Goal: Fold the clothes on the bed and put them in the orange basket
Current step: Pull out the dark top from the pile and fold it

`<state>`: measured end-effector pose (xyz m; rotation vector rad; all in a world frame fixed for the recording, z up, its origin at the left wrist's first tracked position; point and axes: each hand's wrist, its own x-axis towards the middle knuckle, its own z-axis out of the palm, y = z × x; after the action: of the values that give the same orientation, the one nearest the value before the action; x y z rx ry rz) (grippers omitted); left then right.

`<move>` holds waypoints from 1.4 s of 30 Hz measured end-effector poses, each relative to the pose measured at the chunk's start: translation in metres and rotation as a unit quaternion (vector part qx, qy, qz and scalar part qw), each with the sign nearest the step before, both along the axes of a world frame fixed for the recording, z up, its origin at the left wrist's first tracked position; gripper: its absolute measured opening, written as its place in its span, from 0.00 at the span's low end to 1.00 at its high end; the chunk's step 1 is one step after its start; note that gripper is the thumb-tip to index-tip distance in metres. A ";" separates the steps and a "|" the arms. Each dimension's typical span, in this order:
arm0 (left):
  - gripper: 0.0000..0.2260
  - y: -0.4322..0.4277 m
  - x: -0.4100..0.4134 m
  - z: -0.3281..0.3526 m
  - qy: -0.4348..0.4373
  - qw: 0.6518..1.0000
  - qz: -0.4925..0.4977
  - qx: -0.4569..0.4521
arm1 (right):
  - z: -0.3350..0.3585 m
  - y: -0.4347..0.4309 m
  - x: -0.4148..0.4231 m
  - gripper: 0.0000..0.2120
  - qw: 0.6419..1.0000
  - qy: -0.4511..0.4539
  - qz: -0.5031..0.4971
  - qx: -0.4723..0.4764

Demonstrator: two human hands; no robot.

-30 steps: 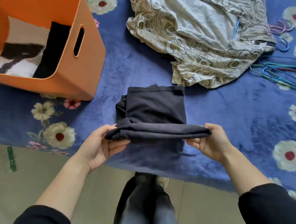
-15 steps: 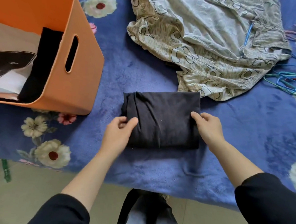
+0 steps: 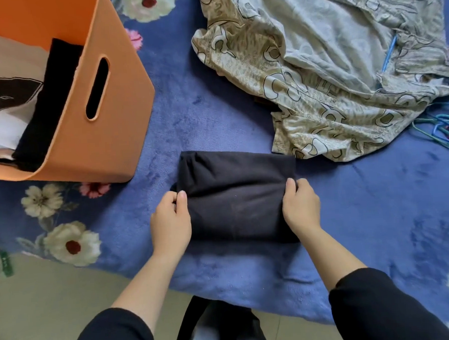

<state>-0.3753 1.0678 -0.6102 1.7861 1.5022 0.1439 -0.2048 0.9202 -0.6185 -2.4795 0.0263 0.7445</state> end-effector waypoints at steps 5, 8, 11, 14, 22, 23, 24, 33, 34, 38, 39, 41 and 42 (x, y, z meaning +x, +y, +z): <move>0.07 0.027 0.033 0.010 -0.047 0.998 0.046 0.001 | 0.012 0.010 0.018 0.13 0.995 0.009 -0.060 0.073; 0.12 0.044 0.058 0.002 -0.020 0.999 0.026 -0.001 | 0.010 0.022 0.032 0.17 0.992 0.030 -0.092 0.086; 0.14 0.051 0.069 -0.005 -0.005 0.998 -0.020 0.056 | 0.004 0.029 0.035 0.17 0.997 -0.008 -0.044 0.070; 0.15 0.056 0.065 -0.005 -0.043 0.994 -0.005 0.097 | -0.003 0.025 0.035 0.17 0.995 -0.072 -0.022 0.061; 0.23 0.075 0.054 -0.022 0.036 0.998 0.033 0.037 | -0.016 0.027 0.033 0.16 0.996 -0.093 0.007 -0.013; 0.22 0.070 0.054 -0.018 0.030 0.998 0.045 0.027 | -0.015 0.026 0.032 0.16 0.996 -0.086 -0.001 -0.004; 0.21 0.064 0.053 -0.015 0.017 0.998 0.058 0.016 | -0.014 0.024 0.029 0.17 0.997 -0.079 -0.016 0.014; 0.25 -0.023 0.004 0.002 0.004 0.995 0.065 -0.081 | 0.000 -0.014 -0.034 0.24 0.998 -0.001 -0.026 -0.054; 0.22 -0.022 0.005 0.001 -0.006 0.994 0.068 -0.088 | 0.000 -0.013 -0.033 0.24 0.999 0.001 -0.019 -0.048; 0.12 -0.022 0.006 0.004 -0.086 0.989 0.096 -0.075 | -0.001 -0.015 -0.012 0.26 0.997 -0.054 0.047 -0.020; 0.11 -0.031 0.002 0.003 -0.093 0.987 0.109 -0.079 | -0.001 -0.019 -0.009 0.25 0.996 -0.061 0.065 -0.025; 0.11 -0.055 -0.008 0.003 -0.090 0.981 0.137 -0.106 | -0.002 -0.028 -0.008 0.25 0.993 -0.059 0.094 -0.048; 0.12 -0.065 -0.014 0.004 -0.086 0.979 0.139 -0.123 | -0.002 -0.033 -0.009 0.26 0.992 -0.059 0.100 -0.056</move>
<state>-0.3896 1.0028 -0.6063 1.3308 1.5637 0.2336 -0.2142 0.8870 -0.6203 -2.6563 -0.2339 0.6926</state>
